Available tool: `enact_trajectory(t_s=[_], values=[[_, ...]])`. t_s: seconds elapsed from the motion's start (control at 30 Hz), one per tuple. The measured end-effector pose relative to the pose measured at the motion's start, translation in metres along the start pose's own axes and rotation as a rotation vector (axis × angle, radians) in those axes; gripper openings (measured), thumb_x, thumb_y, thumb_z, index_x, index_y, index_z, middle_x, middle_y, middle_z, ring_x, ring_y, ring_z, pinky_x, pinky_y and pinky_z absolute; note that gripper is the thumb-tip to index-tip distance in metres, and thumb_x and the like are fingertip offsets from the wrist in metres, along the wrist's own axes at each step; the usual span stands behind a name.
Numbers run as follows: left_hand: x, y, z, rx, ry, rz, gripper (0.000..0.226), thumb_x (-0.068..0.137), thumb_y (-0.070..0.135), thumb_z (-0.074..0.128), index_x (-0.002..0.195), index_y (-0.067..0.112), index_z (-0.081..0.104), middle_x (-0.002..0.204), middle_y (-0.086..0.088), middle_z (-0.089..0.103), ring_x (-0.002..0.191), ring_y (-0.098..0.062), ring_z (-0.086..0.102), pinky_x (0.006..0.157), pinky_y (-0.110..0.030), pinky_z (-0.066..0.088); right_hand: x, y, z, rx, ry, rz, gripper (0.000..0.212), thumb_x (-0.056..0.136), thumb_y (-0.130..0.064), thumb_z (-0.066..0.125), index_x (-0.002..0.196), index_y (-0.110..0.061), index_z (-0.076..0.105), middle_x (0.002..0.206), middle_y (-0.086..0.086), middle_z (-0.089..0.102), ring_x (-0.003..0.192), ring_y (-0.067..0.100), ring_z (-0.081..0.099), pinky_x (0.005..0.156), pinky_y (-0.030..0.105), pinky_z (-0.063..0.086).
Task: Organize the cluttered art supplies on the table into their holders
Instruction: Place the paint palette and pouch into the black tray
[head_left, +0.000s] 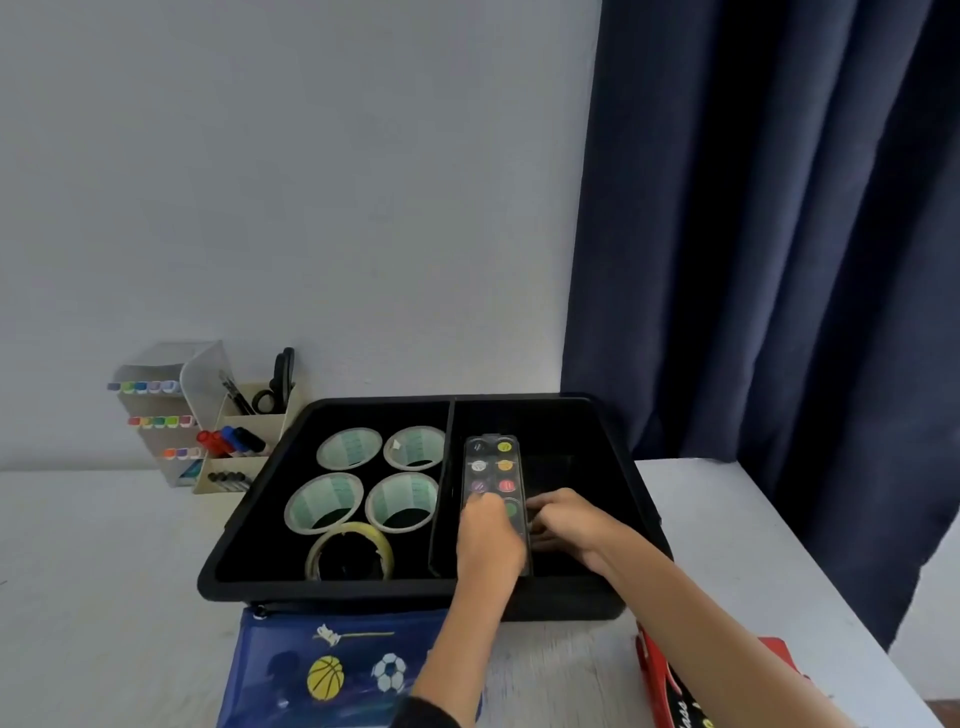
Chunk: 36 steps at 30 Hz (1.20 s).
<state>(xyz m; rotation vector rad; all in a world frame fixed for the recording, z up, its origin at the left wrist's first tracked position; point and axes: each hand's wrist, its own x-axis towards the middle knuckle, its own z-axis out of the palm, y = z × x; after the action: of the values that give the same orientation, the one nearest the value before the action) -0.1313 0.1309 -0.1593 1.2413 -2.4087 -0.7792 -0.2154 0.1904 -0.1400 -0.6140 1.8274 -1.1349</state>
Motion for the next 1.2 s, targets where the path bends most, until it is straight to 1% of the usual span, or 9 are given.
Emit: enact_trajectory(t_s=[0.13, 0.23, 0.4, 0.57, 0.7, 0.9, 1.07, 1.13, 1.2], values=[[-0.002, 0.003, -0.001, 0.077, -0.066, -0.009, 0.021, 0.088, 0.006, 0.054, 0.107, 0.002, 0.061, 0.108, -0.014, 0.059, 0.096, -0.028, 0.060, 0.074, -0.033, 0.049, -0.005, -0.002, 0.001, -0.165, -0.046, -0.021, 0.033, 0.089, -0.004, 0.042, 0.110, -0.012, 0.066, 0.104, 0.008, 0.065, 0.096, 0.017, 0.055, 0.083, 0.031, 0.047], [-0.004, 0.003, -0.002, 0.131, -0.081, -0.009, 0.020, 0.088, 0.007, 0.054, 0.106, 0.003, 0.061, 0.107, -0.013, 0.060, 0.096, -0.028, 0.060, 0.077, -0.035, 0.050, -0.009, -0.004, 0.003, -0.190, -0.011, -0.036, 0.032, 0.092, -0.006, 0.042, 0.115, -0.012, 0.063, 0.107, 0.006, 0.063, 0.096, 0.015, 0.054, 0.079, 0.028, 0.046], [-0.011, 0.010, -0.014, -0.122, 0.228, 0.114, 0.021, 0.093, 0.011, 0.052, 0.112, 0.010, 0.059, 0.111, -0.004, 0.060, 0.099, -0.016, 0.059, 0.079, -0.022, 0.047, -0.015, -0.002, -0.004, -0.021, 0.602, -0.411, 0.030, 0.087, 0.009, 0.048, 0.105, -0.006, 0.066, 0.104, 0.006, 0.065, 0.098, 0.015, 0.061, 0.085, 0.019, 0.046], [-0.043, 0.028, -0.013, -0.388, 0.396, 0.299, 0.026, 0.089, 0.004, 0.054, 0.111, 0.016, 0.062, 0.102, 0.005, 0.060, 0.097, -0.009, 0.058, 0.085, -0.025, 0.049, -0.055, 0.015, -0.011, 0.054, 0.563, -0.588, 0.032, 0.086, 0.009, 0.050, 0.091, -0.017, 0.069, 0.087, -0.004, 0.069, 0.086, 0.007, 0.065, 0.081, 0.020, 0.052], [-0.080, 0.053, 0.003, -0.532, 0.364, 0.355, 0.028, 0.086, -0.002, 0.054, 0.105, 0.016, 0.064, 0.098, 0.007, 0.062, 0.093, -0.005, 0.058, 0.085, -0.025, 0.051, -0.086, 0.032, -0.028, 0.156, 0.556, -0.593, 0.031, 0.086, 0.007, 0.052, 0.093, -0.018, 0.070, 0.087, -0.004, 0.071, 0.084, 0.007, 0.067, 0.079, 0.022, 0.054], [-0.138, 0.073, 0.025, -0.595, 0.263, 0.346, 0.026, 0.088, -0.001, 0.053, 0.105, 0.016, 0.064, 0.099, 0.007, 0.063, 0.092, 0.001, 0.058, 0.078, -0.007, 0.045, -0.141, 0.067, -0.061, 0.202, 0.550, -0.563, 0.029, 0.086, 0.007, 0.052, 0.094, -0.012, 0.071, 0.086, 0.000, 0.071, 0.078, 0.009, 0.067, 0.073, 0.020, 0.054], [-0.175, 0.060, 0.058, -0.424, 0.237, 0.166, 0.022, 0.092, 0.018, 0.056, 0.114, 0.018, 0.060, 0.113, 0.008, 0.056, 0.107, -0.004, 0.050, 0.088, -0.019, 0.048, -0.169, 0.114, -0.073, 0.107, 0.619, -0.339, 0.023, 0.089, -0.002, 0.052, 0.099, -0.014, 0.069, 0.095, 0.002, 0.067, 0.082, 0.009, 0.063, 0.058, 0.017, 0.052], [-0.185, 0.045, 0.070, -0.335, 0.211, 0.065, 0.033, 0.092, 0.027, 0.056, 0.122, 0.015, 0.057, 0.120, 0.006, 0.054, 0.114, -0.009, 0.047, 0.093, -0.024, 0.044, -0.177, 0.132, -0.073, -0.139, 0.662, -0.249, 0.023, 0.091, -0.011, 0.052, 0.111, -0.015, 0.065, 0.109, 0.005, 0.062, 0.095, 0.013, 0.056, 0.075, 0.026, 0.050], [-0.195, 0.033, 0.080, -0.370, 0.104, -0.021, 0.041, 0.093, 0.035, 0.052, 0.127, 0.012, 0.055, 0.126, 0.001, 0.055, 0.116, -0.014, 0.050, 0.097, -0.031, 0.046, -0.185, 0.148, -0.068, -0.483, 0.700, -0.153, 0.031, 0.094, -0.024, 0.047, 0.122, -0.018, 0.059, 0.122, 0.002, 0.053, 0.113, 0.020, 0.040, 0.094, 0.035, 0.030]])
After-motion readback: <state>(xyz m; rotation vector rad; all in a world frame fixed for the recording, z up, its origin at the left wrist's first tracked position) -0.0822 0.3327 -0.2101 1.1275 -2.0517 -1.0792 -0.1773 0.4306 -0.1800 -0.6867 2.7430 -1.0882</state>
